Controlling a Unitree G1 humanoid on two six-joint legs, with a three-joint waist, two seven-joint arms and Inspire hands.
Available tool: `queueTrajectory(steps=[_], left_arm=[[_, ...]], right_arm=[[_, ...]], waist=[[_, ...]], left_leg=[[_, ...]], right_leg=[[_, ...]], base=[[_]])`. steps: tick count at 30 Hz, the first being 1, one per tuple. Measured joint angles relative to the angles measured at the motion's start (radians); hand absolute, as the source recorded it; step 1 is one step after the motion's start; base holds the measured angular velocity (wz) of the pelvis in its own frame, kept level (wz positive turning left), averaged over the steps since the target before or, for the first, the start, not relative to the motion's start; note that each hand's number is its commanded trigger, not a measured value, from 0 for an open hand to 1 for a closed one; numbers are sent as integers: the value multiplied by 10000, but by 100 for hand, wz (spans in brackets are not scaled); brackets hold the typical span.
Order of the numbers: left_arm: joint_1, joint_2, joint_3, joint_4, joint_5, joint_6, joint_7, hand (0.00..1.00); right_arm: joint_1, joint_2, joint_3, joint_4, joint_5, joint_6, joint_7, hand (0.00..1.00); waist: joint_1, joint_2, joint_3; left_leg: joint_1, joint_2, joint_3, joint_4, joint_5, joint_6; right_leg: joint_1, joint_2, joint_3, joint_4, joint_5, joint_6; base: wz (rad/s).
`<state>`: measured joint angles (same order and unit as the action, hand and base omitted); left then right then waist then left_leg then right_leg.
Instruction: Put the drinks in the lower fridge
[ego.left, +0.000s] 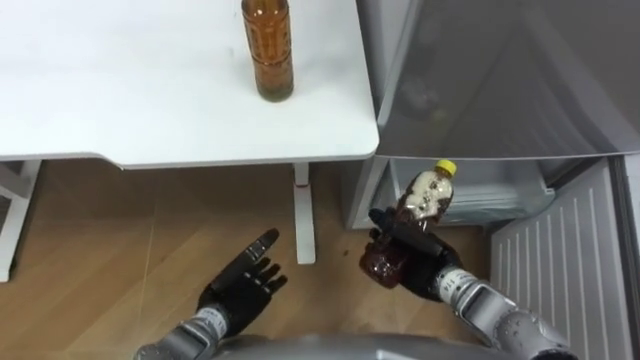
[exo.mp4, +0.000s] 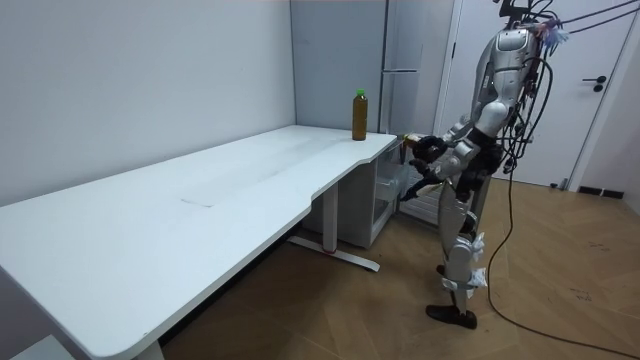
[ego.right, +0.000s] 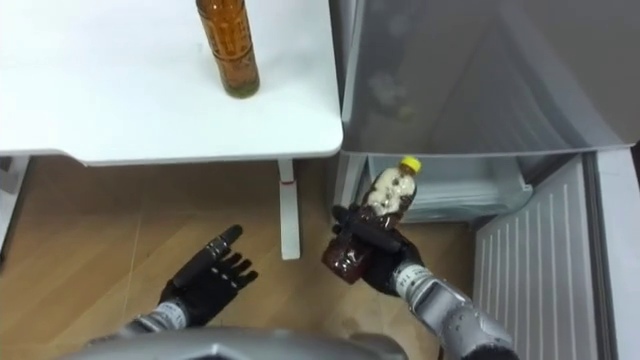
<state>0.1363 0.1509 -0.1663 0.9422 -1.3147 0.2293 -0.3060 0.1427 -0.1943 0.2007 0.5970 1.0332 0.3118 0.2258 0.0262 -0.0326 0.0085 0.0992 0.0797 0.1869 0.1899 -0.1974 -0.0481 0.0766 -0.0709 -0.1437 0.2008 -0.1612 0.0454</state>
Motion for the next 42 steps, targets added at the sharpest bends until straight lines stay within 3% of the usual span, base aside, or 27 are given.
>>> queueTrajectory(steps=[5,10,14,19,24,30,35,39,42], left_arm=[[398,88,473,-14,547,-409,602,0],[1028,235,1240,359,2307,-844,1074,0],[1602,267,1533,813,2828,-864,1607,0],[2422,276,2019,1199,2838,-846,1946,0],[2630,313,2056,1713,2560,-751,1944,0],[2681,258,2039,1751,2306,-405,1911,0],[2371,351,2021,1760,2247,-333,1971,0],[1320,358,1859,2092,1790,-255,2067,0],[541,447,1836,2245,1724,-244,2092,0]], right_arm=[[271,-27,-155,128,16,-88,-664,100],[579,-58,-659,192,310,-466,-1312,100],[724,-86,-842,237,803,-808,-1641,100],[866,-106,-1491,605,1060,-811,-1762,100],[853,-203,-1744,1362,1910,-813,-1814,100],[808,-408,-2349,2323,3179,-802,-1873,100],[-86,-487,-2940,3169,3907,-856,-2343,100],[-2006,-762,-3109,4172,4371,-1037,-2742,100],[-3447,-909,-3102,5076,4392,-1090,-2905,100]], waist=[[7,30,-27],[27,102,-97],[1,45,-71],[0,-45,-21],[26,-16,-32],[14,88,-37],[-148,110,-19],[-161,385,119],[9,372,155]], left_leg=[[128,0,-56,-25,-3,-1],[175,-2,-43,-81,-6,-7],[315,-5,-126,-74,-26,-36],[372,9,-396,76,-195,-64],[520,1,-552,88,-227,-90],[484,-86,-742,213,-231,-96],[-494,-162,-1106,1047,-274,-90],[-1988,-200,-1354,1955,-272,-87],[-3088,-211,-1334,2568,-272,-87]], right_leg=[[209,16,-61,-124,2,1],[213,16,-64,-128,-11,4],[441,9,-196,-157,-61,19],[628,-4,-453,-149,-228,25],[861,-14,-608,-139,-359,20],[994,-118,-856,-35,-523,50],[161,-327,-1170,801,-889,-6],[-1342,-548,-1275,1931,-1095,-137],[-2614,-695,-1136,2894,-1305,-261]], base=[[3],[0],[8],[14],[11],[12],[22],[14],[3]])
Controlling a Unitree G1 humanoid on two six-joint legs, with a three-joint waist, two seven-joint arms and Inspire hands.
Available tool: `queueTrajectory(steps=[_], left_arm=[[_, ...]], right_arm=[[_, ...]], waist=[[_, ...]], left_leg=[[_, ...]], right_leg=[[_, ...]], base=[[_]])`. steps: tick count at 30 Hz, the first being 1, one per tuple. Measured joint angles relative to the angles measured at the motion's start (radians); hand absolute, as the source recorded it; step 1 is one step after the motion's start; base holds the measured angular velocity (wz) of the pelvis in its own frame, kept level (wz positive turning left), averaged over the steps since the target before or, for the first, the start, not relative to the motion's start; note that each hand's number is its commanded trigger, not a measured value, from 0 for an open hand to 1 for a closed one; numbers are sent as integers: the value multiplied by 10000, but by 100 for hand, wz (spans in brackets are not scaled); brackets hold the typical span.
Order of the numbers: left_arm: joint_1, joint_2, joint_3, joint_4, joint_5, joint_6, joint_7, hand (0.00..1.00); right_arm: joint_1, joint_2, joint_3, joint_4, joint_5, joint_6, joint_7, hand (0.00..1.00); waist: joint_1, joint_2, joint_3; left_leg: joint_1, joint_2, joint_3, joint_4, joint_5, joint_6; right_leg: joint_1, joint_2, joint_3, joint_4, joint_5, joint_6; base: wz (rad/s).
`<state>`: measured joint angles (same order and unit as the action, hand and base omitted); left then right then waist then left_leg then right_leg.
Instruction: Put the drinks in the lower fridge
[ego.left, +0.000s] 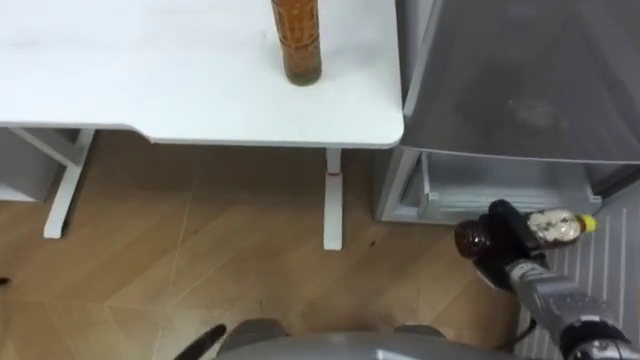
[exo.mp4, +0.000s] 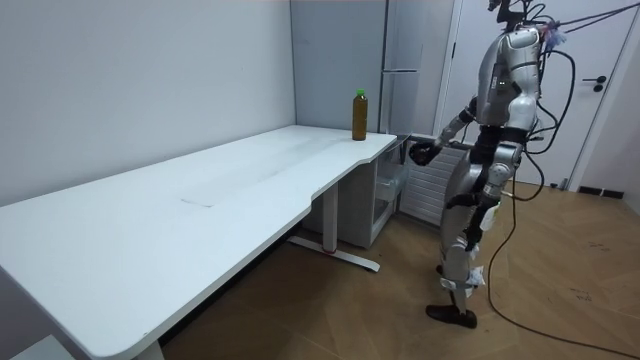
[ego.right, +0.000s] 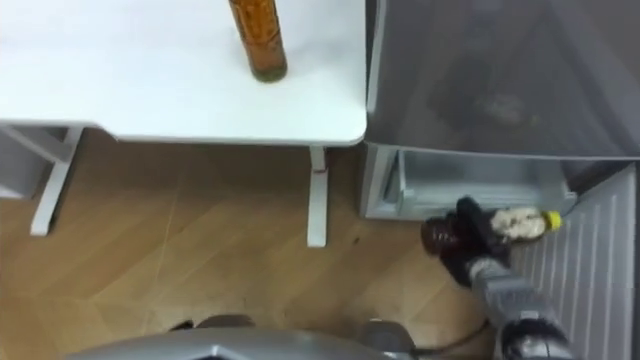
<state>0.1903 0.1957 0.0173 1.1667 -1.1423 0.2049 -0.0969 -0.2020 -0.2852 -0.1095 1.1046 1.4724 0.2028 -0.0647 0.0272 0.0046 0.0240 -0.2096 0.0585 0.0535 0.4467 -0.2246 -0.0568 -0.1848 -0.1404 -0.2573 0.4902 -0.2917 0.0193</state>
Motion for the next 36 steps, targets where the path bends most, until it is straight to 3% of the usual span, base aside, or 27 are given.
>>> queueTrajectory(steps=[6,9,16,18,21,25,36], left_arm=[[-1137,38,-334,544,-47,2,82,0],[-1415,49,-522,673,-57,-64,257,0],[-2078,86,-1213,708,-43,-323,854,0],[-2173,124,-1213,708,-49,-386,884,0],[-2387,184,-1211,712,-65,-413,893,0],[-2761,182,-1209,710,-55,-400,1127,0],[-2904,153,-1207,701,-357,-432,1677,0]], right_arm=[[-1334,3,11,728,180,-47,-541,100],[-1604,-7,-13,1059,184,-64,-787,100],[-2190,-293,3,1348,101,-76,-1246,100],[-2500,-367,17,1373,106,-69,-1290,100],[-3009,-580,21,1391,152,-61,-1300,100],[-3661,-805,10,1469,123,-52,-1308,100],[-4414,-1157,-6,1062,-296,-46,-1992,100]], waist=[[402,-54,63],[506,-199,156],[634,-251,185],[624,-354,248],[645,-404,271],[634,-440,269],[561,-447,261]], left_leg=[[-1966,142,-24,1006,2,3],[-2760,172,-35,1365,15,23],[-4140,119,4,1506,179,159],[-4274,55,67,1518,186,170],[-4538,42,75,1537,195,184],[-4858,55,147,1560,200,195],[-5131,54,289,1550,200,195]], right_leg=[[-1898,-11,114,1004,-30,-191],[-2672,-33,126,1364,-4,-241],[-4139,-121,225,1596,238,-287],[-4377,-176,353,1737,239,-283],[-4650,-172,379,1738,259,-264],[-4973,-171,400,1713,288,-256],[-5324,-180,540,1800,293,-244]], base=[[0],[0],[-1],[-7],[0],[-1],[-3]])
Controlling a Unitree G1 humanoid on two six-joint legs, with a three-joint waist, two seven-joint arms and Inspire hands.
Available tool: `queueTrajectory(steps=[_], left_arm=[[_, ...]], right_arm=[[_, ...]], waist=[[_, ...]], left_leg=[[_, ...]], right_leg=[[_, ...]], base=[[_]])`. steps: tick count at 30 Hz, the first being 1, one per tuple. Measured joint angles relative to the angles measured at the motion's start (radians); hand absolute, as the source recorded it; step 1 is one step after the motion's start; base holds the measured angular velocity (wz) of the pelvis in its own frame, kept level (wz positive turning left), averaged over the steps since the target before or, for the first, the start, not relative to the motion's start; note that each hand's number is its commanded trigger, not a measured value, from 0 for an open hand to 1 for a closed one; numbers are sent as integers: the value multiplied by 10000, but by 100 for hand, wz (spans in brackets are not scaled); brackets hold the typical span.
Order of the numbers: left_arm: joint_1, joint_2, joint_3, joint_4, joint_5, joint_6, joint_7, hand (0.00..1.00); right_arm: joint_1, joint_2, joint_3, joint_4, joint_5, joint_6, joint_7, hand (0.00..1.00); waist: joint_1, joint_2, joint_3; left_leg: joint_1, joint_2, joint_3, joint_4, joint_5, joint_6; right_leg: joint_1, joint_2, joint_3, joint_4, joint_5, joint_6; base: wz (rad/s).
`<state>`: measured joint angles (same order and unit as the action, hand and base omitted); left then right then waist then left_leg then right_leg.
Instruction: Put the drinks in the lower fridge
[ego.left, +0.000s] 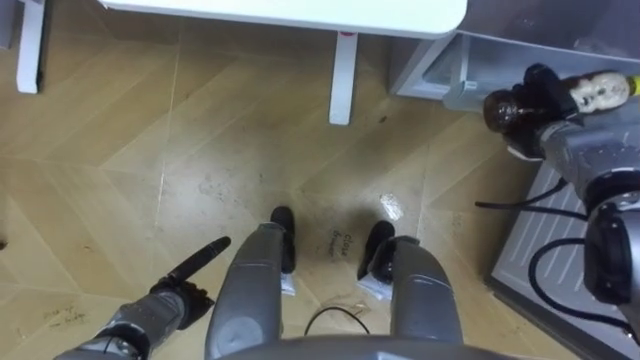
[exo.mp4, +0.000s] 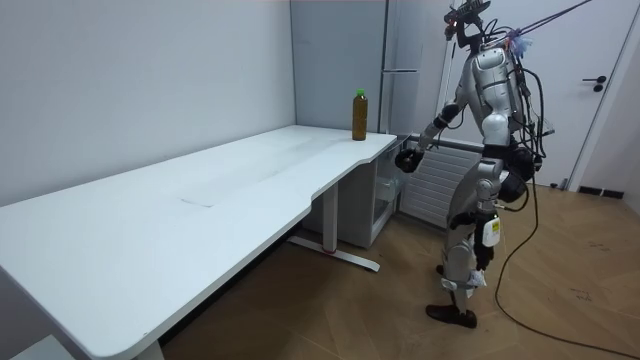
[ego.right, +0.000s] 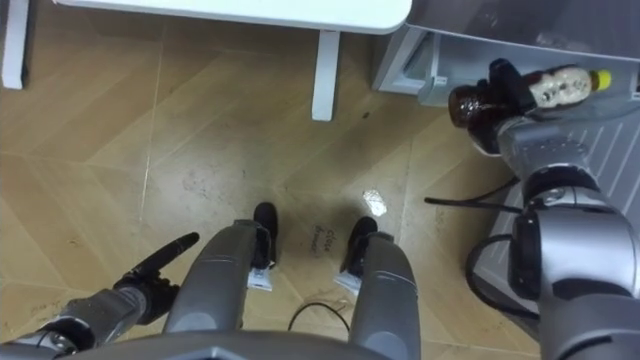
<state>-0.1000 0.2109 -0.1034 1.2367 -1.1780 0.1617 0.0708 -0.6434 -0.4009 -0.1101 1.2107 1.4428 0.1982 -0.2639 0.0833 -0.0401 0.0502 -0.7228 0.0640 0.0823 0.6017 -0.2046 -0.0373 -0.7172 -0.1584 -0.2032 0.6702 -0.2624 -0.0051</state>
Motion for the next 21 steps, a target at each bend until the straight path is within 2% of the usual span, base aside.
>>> queueTrajectory(steps=[3,7,14,17,19,21], left_arm=[[-2,-15,-2,-15,-72,-122,144,0],[12,-19,-1,-14,-77,-318,403,0],[23,-72,-230,-37,-84,-498,746,0],[27,-87,-218,-41,-89,-534,756,0],[27,-81,-309,-51,-149,-609,786,0],[29,-82,-393,-51,-347,-601,837,0]], right_arm=[[-27,-9,0,-605,0,-38,-254,100],[-53,-89,-1,-1129,-1,-286,-598,100],[-81,-131,-20,-1278,108,-476,-1054,100],[-104,-135,-337,-1366,205,-599,-1345,100],[-237,-141,-400,-1368,448,-819,-1665,100],[-250,-141,-408,-1369,511,-946,-1884,100]], waist=[[-82,8,-5],[-47,30,-17],[12,107,-40],[36,151,-46],[6,190,-54],[9,191,-55]], left_leg=[[-3,1,1,1,0,0],[-35,8,11,53,0,1],[-172,2,147,262,-3,7],[-311,25,263,477,-67,115],[-417,96,374,562,-134,224],[-418,107,395,596,-140,234]], right_leg=[[-6,0,5,-51,-1,-1],[-3,5,21,-65,4,8],[-132,-103,26,178,-16,39],[-283,-163,58,398,-62,46],[-396,-160,53,472,-68,52],[-394,-165,58,514,-68,53]], base=[[0],[0],[0],[0],[0],[0]])
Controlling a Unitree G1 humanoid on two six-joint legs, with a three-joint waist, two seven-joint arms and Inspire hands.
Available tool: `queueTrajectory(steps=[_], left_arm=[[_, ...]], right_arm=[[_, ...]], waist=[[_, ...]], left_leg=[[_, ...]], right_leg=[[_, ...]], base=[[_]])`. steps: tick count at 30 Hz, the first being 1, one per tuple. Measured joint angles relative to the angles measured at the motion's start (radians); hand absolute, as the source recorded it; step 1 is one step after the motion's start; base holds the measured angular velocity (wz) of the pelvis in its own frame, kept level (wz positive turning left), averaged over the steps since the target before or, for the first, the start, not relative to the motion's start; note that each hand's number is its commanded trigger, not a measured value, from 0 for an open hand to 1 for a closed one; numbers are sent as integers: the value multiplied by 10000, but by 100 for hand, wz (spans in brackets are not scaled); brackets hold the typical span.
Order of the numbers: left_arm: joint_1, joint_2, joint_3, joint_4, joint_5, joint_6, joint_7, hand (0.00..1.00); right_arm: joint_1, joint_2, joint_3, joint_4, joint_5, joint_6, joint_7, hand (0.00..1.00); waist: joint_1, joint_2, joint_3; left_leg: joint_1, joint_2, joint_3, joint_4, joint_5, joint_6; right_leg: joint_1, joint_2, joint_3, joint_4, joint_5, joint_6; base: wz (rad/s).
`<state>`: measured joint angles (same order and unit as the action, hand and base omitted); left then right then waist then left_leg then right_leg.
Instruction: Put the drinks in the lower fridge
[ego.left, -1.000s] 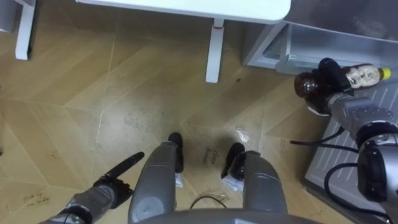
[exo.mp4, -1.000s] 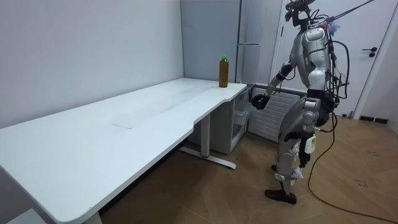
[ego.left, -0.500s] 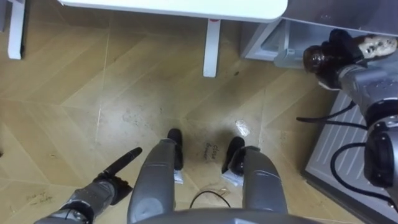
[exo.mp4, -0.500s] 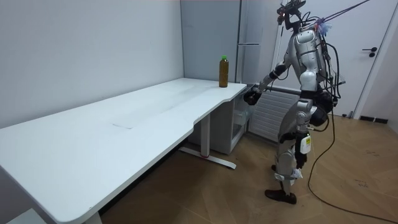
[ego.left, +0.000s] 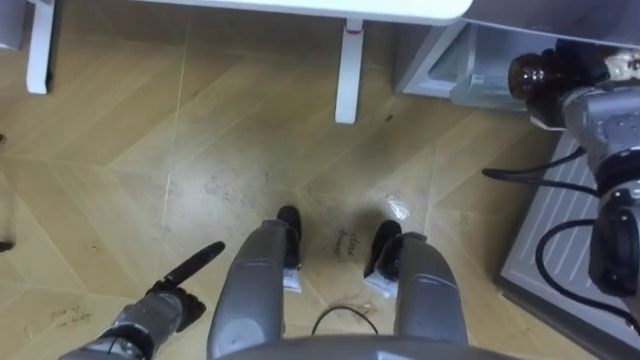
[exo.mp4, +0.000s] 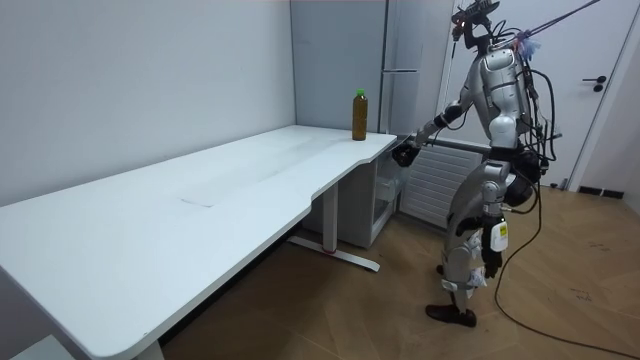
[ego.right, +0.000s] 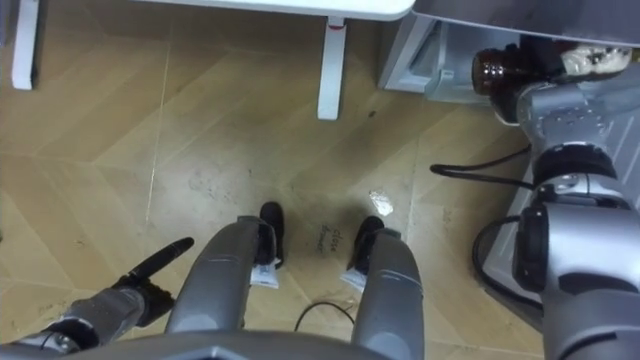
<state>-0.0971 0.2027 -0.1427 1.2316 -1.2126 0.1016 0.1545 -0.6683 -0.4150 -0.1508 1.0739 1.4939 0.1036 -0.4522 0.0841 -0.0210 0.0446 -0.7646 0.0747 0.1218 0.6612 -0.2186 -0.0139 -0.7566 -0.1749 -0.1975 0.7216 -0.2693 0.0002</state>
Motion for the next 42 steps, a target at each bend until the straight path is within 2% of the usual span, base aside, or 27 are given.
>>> queueTrajectory(steps=[3,4,6,7,8,9,19,35,42], left_arm=[[3,-2,-3,2,-192,-7,95,0],[4,-2,-18,3,-240,-14,100,0],[4,-4,-233,6,-484,-75,120,0],[4,-6,-308,5,-531,-81,120,0],[4,-6,-350,5,-532,-90,121,0],[5,-7,-400,7,-533,-126,126,0],[6,-5,-701,16,-538,-384,96,0],[12,-6,-1067,14,-726,-468,69,0],[12,-6,-1063,10,-720,-675,69,0]], right_arm=[[-8,0,-29,-13,316,-185,-291,100],[-8,0,-108,-14,401,-229,-385,82],[-8,0,-260,-18,724,-348,-533,79],[-9,0,-289,-19,842,-441,-641,56],[-9,0,-289,-23,884,-484,-697,11],[-9,0,-290,-24,991,-568,-774,0],[-188,-5,-301,-291,1271,-1023,-1458,0],[-198,-5,-292,-319,1239,-1166,-1589,0],[-196,-4,-290,-318,1236,-1319,-1587,0]], waist=[[2,6,-2],[1,18,-7],[0,41,-21],[-3,55,-30],[-6,60,-33],[-12,65,-36],[-5,66,-37],[-22,60,-33],[-11,60,-33]], left_leg=[[0,5,2,-1,-5,9],[0,5,2,-10,-5,9],[0,5,23,-20,-5,10],[1,5,40,-25,-4,11],[0,5,48,-25,-4,11],[1,5,68,-27,-2,14],[7,-10,164,-10,8,30],[5,-19,180,-8,9,41],[-3,-11,191,-21,-1,56]], right_leg=[[-1,-8,0,66,-3,-3],[-1,-10,-2,75,-3,-3],[-1,-20,-2,77,-4,-1],[-1,-28,-3,77,-6,2],[-1,-32,-3,77,-7,4],[-3,-42,-3,78,-8,6],[-41,-114,-7,88,-10,7],[-36,-131,-8,75,-19,21],[-35,-129,-9,62,-18,22]], base=[[0],[0],[0],[0],[0],[0],[0],[0],[0]])
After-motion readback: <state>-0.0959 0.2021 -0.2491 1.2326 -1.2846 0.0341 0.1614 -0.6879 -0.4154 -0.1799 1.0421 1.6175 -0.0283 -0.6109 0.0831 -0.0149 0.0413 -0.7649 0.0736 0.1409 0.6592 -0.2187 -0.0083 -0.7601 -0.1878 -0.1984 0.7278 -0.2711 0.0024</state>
